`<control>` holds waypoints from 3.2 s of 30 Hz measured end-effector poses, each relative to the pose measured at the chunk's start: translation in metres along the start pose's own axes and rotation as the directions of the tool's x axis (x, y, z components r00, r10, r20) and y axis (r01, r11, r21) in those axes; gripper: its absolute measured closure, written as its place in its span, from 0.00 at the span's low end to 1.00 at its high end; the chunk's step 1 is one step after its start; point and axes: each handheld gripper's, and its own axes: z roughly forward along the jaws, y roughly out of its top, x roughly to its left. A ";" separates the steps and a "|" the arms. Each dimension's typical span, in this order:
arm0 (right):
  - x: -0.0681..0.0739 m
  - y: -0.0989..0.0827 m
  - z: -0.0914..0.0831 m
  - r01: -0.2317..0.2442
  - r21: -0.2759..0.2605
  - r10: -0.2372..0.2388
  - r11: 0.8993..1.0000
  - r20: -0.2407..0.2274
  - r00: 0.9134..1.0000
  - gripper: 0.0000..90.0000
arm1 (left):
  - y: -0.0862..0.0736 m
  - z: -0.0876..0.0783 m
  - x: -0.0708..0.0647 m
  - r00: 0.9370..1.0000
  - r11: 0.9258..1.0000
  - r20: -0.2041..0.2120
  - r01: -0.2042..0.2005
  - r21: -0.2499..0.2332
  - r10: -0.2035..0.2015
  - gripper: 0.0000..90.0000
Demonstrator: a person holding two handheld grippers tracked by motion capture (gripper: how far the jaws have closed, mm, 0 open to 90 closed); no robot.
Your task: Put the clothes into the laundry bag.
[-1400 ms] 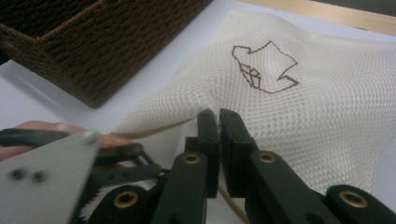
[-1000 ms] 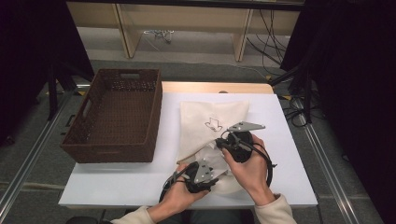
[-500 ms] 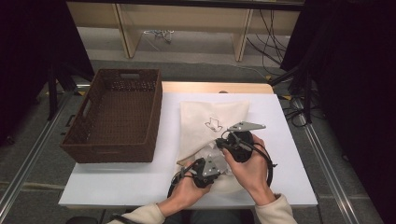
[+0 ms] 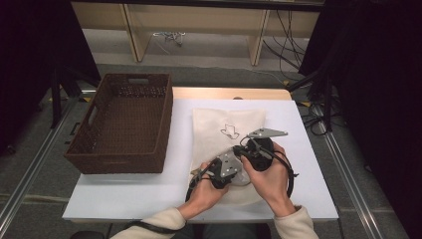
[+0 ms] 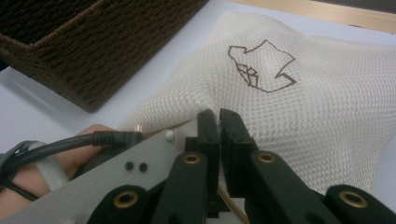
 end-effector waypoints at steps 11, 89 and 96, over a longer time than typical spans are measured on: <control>0.000 -0.001 0.000 -0.007 -0.002 0.007 1.000 -0.007 1.000 0.98 | -0.004 -0.010 -0.005 0.999 0.999 0.038 -0.026 -0.029 0.027 0.75; 0.002 -0.005 0.001 -0.015 0.056 0.016 0.998 -0.016 1.000 0.98 | -0.016 -0.045 -0.001 0.996 0.997 0.026 -0.080 -0.016 0.080 0.70; 0.002 -0.011 0.002 -0.006 0.095 0.007 0.995 -0.012 1.000 0.97 | -0.038 -0.109 0.022 0.997 0.996 -0.073 -0.015 -0.089 0.009 0.67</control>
